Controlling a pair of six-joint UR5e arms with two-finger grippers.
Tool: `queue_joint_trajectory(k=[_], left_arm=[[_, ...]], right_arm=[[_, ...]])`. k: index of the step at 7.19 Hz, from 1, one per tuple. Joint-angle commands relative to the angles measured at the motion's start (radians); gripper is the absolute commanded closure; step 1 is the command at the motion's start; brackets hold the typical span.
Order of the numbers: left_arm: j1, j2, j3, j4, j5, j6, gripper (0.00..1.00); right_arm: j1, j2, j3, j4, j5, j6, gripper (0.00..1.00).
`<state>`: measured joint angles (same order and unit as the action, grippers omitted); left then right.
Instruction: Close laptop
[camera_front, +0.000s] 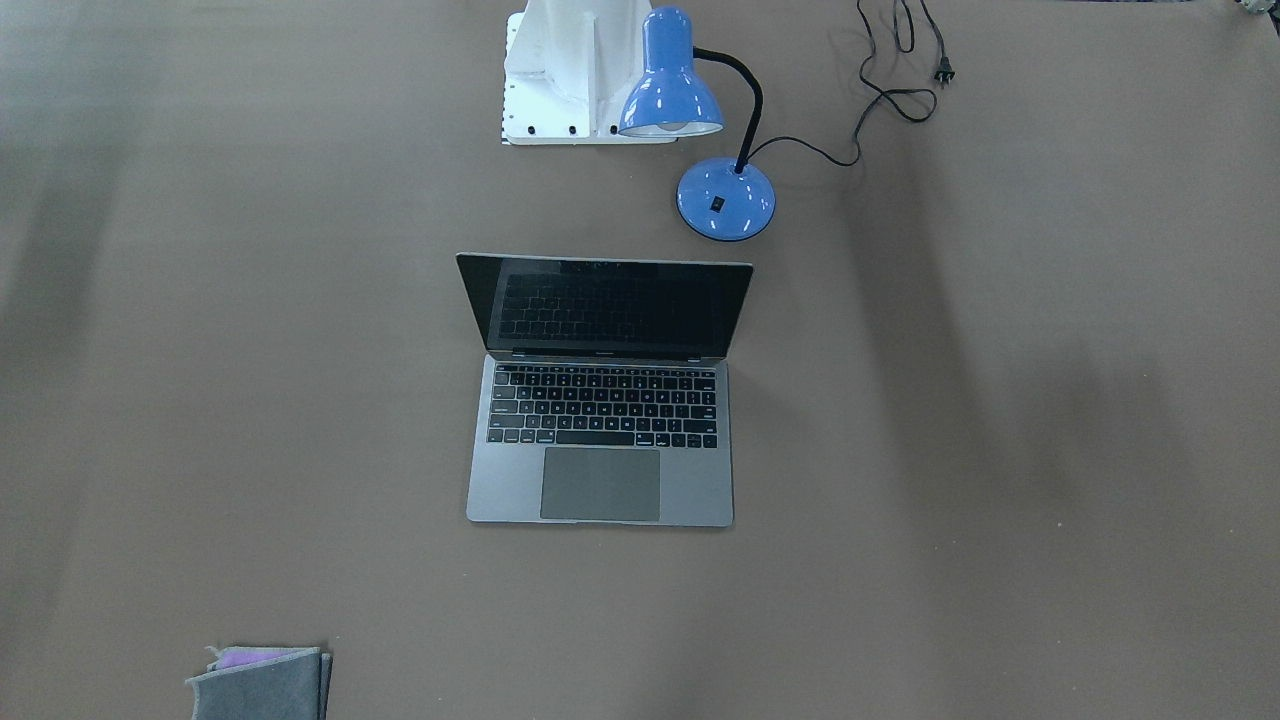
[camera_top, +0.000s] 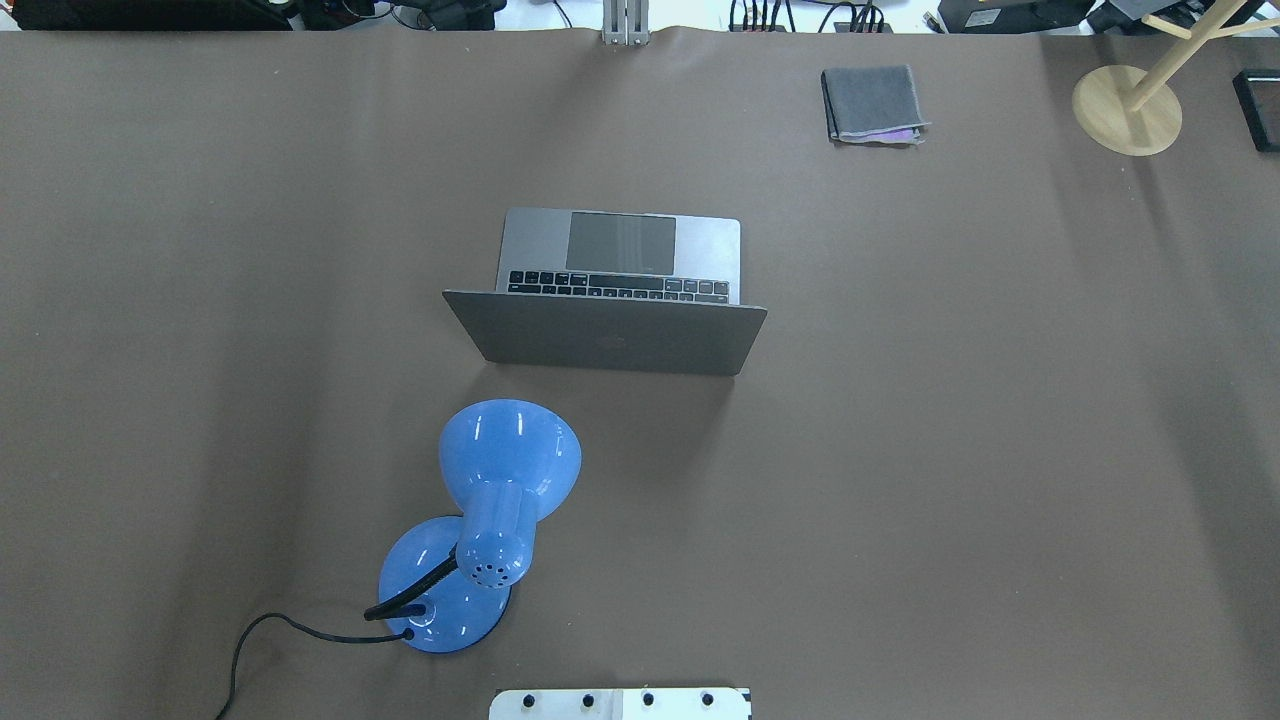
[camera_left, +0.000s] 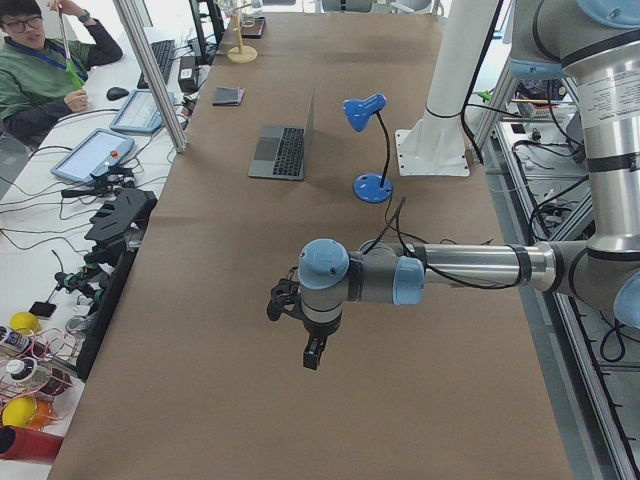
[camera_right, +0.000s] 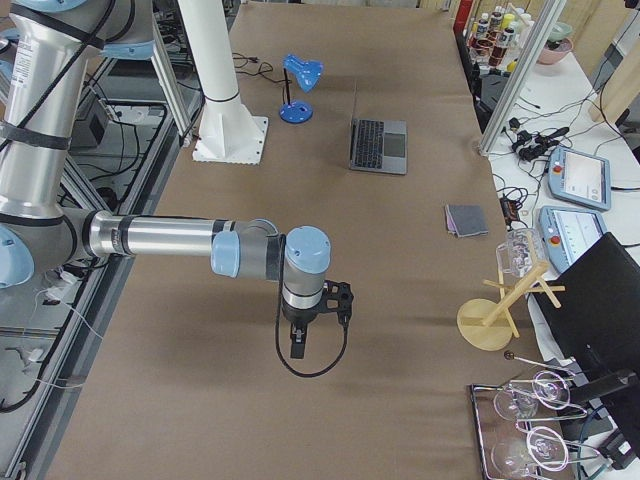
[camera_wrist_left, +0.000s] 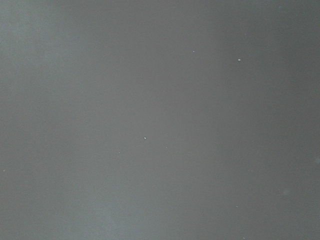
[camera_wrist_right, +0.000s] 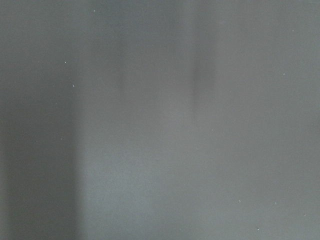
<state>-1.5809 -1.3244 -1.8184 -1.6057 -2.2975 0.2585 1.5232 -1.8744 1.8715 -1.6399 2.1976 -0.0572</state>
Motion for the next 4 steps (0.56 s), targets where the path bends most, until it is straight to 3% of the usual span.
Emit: queue_joint_trajectory(k=[1, 4], left_arm=[[-0.001, 0.004, -0.025, -0.011, -0.003, 0.002, 0.01], [-0.001, -0.005, -0.021, -0.016, -0.01, -0.001, 0.01]], right_arm=[[0.0, -0.002, 0.001, -0.003, 0.005, -0.001, 0.0], [0.0, 0.001, 0.006, 0.0, 0.001, -0.004, 0.0]])
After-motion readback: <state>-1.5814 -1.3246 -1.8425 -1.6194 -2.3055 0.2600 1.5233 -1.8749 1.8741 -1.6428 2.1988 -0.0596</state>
